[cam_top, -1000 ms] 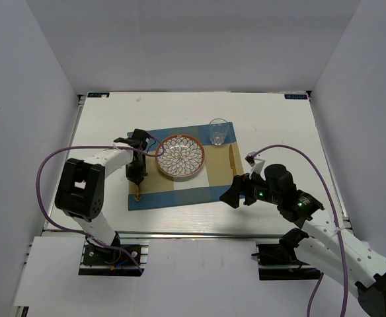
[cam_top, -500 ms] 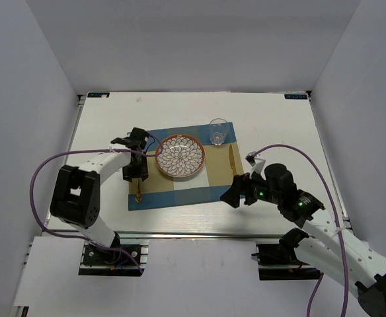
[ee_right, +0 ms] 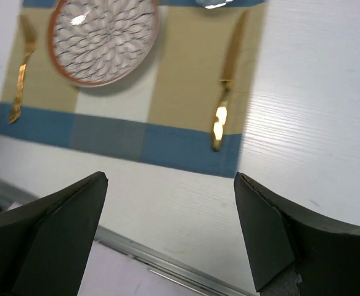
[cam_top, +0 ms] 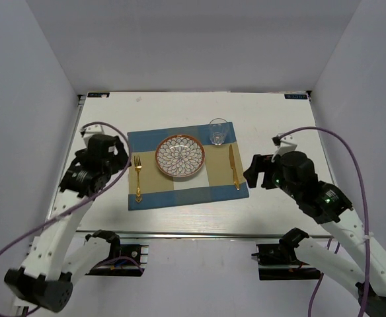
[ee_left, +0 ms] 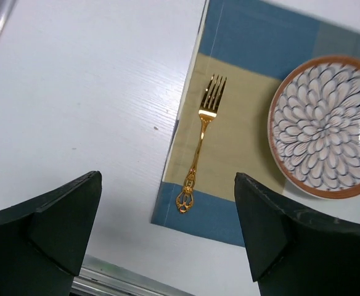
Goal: Set the dinner table for one person
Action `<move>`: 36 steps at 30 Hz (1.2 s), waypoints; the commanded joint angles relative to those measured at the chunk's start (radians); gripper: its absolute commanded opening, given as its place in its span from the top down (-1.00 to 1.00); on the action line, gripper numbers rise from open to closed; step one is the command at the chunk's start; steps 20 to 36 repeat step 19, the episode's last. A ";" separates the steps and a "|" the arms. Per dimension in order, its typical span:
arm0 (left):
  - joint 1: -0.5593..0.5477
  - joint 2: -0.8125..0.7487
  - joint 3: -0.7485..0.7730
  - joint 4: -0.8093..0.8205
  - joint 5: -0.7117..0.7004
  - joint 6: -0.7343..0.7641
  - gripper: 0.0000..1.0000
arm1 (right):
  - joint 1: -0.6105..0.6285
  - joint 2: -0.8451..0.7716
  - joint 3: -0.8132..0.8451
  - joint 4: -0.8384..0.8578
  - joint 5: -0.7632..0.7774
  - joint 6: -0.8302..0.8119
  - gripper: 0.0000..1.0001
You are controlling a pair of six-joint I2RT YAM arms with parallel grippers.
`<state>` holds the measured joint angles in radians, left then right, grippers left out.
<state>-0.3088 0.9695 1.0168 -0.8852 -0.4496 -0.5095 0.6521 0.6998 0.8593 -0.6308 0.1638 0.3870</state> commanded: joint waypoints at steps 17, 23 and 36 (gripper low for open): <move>0.014 -0.466 0.276 -0.440 -0.060 -0.081 -0.96 | 0.001 -0.057 0.369 -0.484 0.480 -0.036 -0.78; 0.005 -0.466 0.287 -0.445 -0.067 -0.081 -0.96 | 0.003 -0.057 0.360 -0.480 0.485 -0.033 -0.78; 0.005 -0.466 0.287 -0.445 -0.067 -0.081 -0.96 | 0.003 -0.057 0.360 -0.480 0.485 -0.033 -0.78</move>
